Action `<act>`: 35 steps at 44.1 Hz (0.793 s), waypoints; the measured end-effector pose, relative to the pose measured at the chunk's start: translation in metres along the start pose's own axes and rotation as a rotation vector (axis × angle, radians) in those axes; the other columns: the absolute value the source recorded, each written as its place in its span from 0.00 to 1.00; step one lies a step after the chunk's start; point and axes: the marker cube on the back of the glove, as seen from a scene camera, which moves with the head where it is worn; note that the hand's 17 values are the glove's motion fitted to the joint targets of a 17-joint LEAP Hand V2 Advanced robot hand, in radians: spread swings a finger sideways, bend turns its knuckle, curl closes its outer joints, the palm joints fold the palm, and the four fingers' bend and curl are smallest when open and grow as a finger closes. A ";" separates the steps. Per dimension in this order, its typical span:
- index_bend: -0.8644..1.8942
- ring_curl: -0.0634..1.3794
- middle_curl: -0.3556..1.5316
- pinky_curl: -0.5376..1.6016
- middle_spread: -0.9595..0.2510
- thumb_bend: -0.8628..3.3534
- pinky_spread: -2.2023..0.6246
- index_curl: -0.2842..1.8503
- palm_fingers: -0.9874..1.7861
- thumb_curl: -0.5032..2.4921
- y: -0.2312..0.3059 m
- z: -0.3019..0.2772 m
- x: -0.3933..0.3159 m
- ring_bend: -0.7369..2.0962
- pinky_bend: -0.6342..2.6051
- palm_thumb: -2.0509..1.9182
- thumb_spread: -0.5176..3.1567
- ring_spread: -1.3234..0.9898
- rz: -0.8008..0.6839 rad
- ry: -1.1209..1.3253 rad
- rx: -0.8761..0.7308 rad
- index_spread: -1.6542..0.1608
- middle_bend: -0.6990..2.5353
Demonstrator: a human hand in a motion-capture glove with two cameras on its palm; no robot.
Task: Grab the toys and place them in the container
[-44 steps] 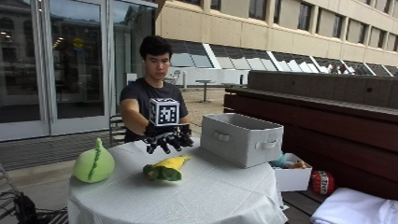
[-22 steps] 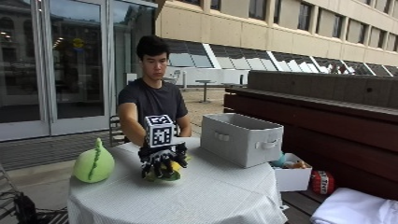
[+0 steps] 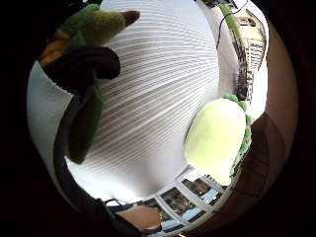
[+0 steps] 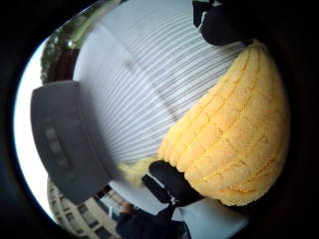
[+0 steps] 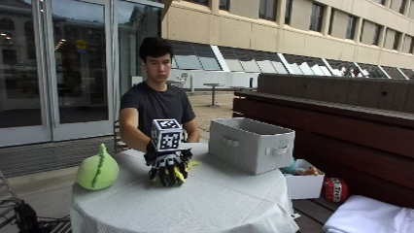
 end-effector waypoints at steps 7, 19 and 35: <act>0.49 0.32 0.40 0.40 0.55 0.24 0.60 0.32 0.72 0.29 0.013 -0.003 -0.016 0.50 0.51 0.67 0.47 0.38 -0.017 -0.041 0.043 0.76 0.28; 0.55 0.36 0.47 0.38 0.50 0.33 0.59 0.39 0.84 0.36 0.026 -0.028 -0.036 0.59 0.42 0.79 0.51 0.38 0.056 0.005 0.213 0.79 0.39; 0.45 0.36 0.47 0.43 0.44 0.25 0.61 0.41 0.69 0.40 0.057 -0.173 -0.049 0.58 0.49 0.71 0.37 0.37 0.093 0.010 0.502 0.76 0.36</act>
